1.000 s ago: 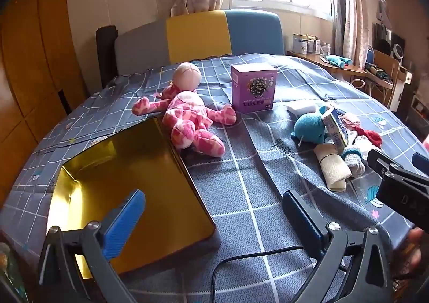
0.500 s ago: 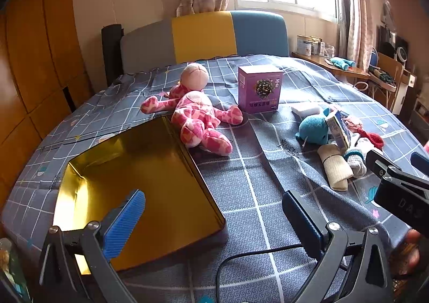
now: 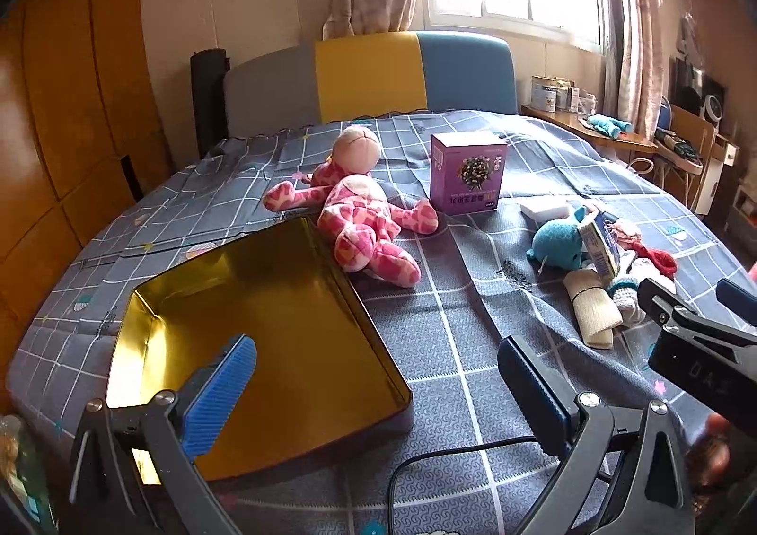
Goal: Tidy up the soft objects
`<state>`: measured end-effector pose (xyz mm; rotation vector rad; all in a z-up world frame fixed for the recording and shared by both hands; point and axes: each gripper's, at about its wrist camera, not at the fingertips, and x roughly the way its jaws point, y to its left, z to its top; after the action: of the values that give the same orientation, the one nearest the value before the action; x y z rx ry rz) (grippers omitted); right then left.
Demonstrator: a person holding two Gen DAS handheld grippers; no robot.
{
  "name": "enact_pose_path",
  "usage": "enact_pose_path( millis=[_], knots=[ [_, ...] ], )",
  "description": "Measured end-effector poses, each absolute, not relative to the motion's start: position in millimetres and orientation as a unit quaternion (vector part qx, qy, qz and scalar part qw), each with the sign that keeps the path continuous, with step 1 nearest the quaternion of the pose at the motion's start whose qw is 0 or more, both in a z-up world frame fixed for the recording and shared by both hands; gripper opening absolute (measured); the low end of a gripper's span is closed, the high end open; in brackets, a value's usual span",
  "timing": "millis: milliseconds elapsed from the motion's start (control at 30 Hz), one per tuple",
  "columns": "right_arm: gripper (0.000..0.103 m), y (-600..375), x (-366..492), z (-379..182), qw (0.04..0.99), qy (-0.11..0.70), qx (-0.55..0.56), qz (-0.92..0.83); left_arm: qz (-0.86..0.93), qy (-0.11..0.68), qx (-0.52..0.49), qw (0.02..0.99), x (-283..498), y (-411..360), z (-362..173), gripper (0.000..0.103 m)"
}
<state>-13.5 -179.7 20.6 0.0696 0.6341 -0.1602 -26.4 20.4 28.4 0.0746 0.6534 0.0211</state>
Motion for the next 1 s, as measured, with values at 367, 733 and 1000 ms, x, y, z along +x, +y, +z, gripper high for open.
enact_pose_path(
  millis=[367, 733, 1000],
  knots=[
    [0.103, -182, -10, 18, 0.946, 0.313, 0.036, -0.077, 0.002, 0.327, 0.043, 0.944, -24, 14, 28, 0.103],
    [0.103, -193, -5, 14, 0.942, 0.321, 0.041, -0.085, -0.023, 0.342, 0.051, 0.938, -15, 1, 30, 0.103],
    [0.103, -206, -1, 10, 0.939, 0.328, 0.046, -0.094, -0.035, 0.344, 0.058, 0.937, -6, -9, 36, 0.103]
  ],
)
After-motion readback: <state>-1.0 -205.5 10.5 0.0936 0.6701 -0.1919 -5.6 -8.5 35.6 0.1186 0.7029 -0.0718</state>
